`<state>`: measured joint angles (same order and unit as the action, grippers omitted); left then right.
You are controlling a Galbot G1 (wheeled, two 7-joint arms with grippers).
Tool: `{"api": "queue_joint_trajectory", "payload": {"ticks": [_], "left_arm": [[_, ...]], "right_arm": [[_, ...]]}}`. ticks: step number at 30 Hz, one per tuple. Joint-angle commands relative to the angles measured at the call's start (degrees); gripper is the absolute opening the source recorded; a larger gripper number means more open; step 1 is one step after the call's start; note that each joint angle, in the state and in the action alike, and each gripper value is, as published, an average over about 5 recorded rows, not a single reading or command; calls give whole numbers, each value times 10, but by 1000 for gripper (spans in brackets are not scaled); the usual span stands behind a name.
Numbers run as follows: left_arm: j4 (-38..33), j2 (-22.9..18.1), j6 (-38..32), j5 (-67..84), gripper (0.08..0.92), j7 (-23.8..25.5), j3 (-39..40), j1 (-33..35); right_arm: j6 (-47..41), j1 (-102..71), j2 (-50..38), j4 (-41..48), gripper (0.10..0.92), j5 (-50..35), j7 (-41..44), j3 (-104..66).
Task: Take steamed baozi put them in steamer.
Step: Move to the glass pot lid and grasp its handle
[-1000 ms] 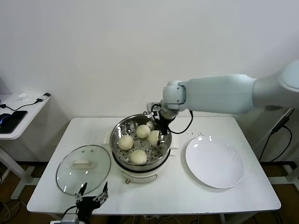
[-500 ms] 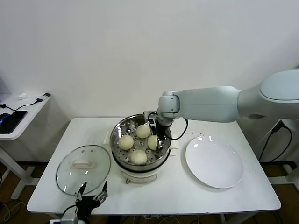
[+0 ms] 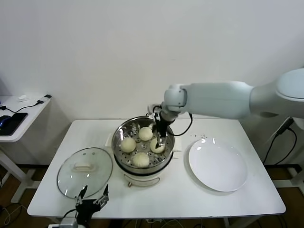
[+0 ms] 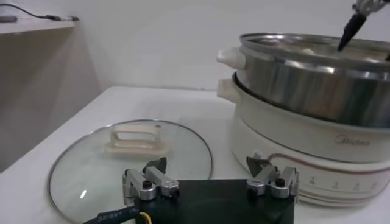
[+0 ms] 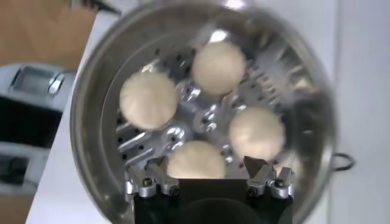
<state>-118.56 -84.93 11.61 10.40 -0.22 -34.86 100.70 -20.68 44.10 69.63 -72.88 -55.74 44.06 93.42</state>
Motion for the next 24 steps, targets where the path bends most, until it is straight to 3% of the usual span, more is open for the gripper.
{"api": "queue_joint_trajectory", "payload": {"ticks": [1, 8, 15, 20, 24], "left_arm": [[-7, 3, -19, 12, 823, -5, -1, -3], [-2, 12, -51, -7, 823, -3, -4, -19], [29, 38, -117, -18, 823, 15, -15, -42], [64, 56, -173, -44, 823, 18, -17, -51], [78, 57, -200, -57, 823, 16, -21, -58]], "right_arm": [[27, -20, -130, -4, 823, -20, -124, -169], [1, -139, -266, -83, 823, 49, -309, -333], [30, -426, -410, -199, 823, 68, -470, -582], [84, -683, -445, -236, 823, 102, -469, -797], [118, -925, -404, -237, 823, 158, -437, -1049]]}}
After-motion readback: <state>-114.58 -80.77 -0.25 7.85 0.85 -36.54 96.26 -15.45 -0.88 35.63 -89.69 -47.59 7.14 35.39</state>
